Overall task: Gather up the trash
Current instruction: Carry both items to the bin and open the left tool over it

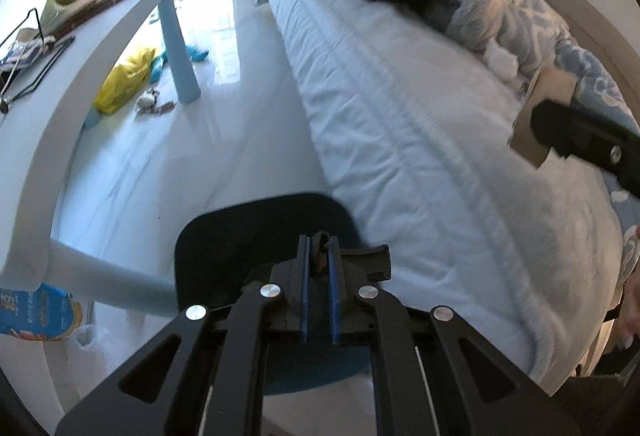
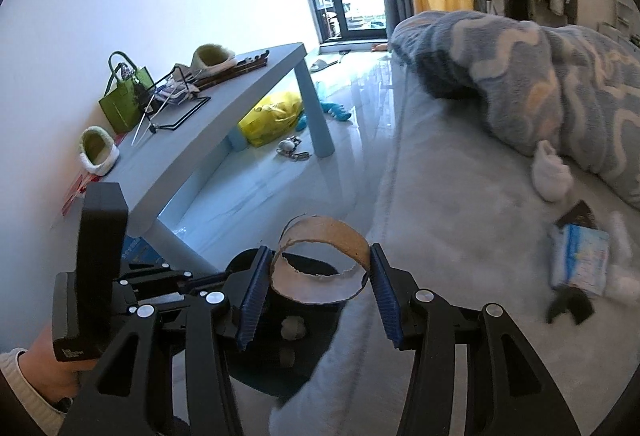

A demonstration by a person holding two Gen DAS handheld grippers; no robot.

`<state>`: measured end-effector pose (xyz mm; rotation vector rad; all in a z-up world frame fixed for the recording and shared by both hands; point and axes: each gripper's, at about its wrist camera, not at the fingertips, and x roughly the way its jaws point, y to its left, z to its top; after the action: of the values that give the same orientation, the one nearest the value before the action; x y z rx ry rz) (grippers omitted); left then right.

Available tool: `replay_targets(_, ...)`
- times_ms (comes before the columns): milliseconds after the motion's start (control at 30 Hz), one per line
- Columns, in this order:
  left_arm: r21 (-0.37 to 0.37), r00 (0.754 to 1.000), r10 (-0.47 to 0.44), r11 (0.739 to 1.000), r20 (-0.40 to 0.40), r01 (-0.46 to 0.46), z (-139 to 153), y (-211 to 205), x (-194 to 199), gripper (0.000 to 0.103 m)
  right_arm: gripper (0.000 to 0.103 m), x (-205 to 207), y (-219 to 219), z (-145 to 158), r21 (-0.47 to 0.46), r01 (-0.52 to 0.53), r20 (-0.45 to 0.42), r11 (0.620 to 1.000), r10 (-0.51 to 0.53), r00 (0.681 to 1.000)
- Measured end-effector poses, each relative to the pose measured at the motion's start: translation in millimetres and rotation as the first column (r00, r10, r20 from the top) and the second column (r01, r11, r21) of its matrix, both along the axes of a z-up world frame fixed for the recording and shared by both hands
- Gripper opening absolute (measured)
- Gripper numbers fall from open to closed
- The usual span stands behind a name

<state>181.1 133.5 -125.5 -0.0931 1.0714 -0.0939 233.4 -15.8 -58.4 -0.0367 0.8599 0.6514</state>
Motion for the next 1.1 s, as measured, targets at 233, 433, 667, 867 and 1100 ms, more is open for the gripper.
replay_targets(233,-0.03,0.997,-0.007,1.0,-0.077,0.004,-16,25,-5,0.01,0.05,1,32,-9,-0.018,-0.037,-0.02,0.999,0.037,0.999)
replay_targets(433,-0.032,0.995,-0.007,0.999,-0.101,0.004,-20,39,-12,0.01,0.05,3,54,-21,-0.047,-0.055,-0.042,0.997,0.053,0.998)
replay_targets(667,0.021,0.996,0.023,1.0,-0.084,-0.022,-15,56,-19,0.033,0.05,5,75,-35,-0.082,-0.074,-0.06,0.994,0.069,0.996)
replay_targets(867,0.02,0.999,0.035,0.999,-0.031,-0.035,-1,68,-26,0.057,0.05,6,93,-47,-0.112,-0.091,-0.084,0.99,0.082,0.993)
replay_targets(1100,-0.01,0.997,0.068,0.998,0.027,-0.068,17,88,-36,0.065,0.05,8,111,-67,-0.138,-0.107,-0.12,0.985,0.091,0.989)
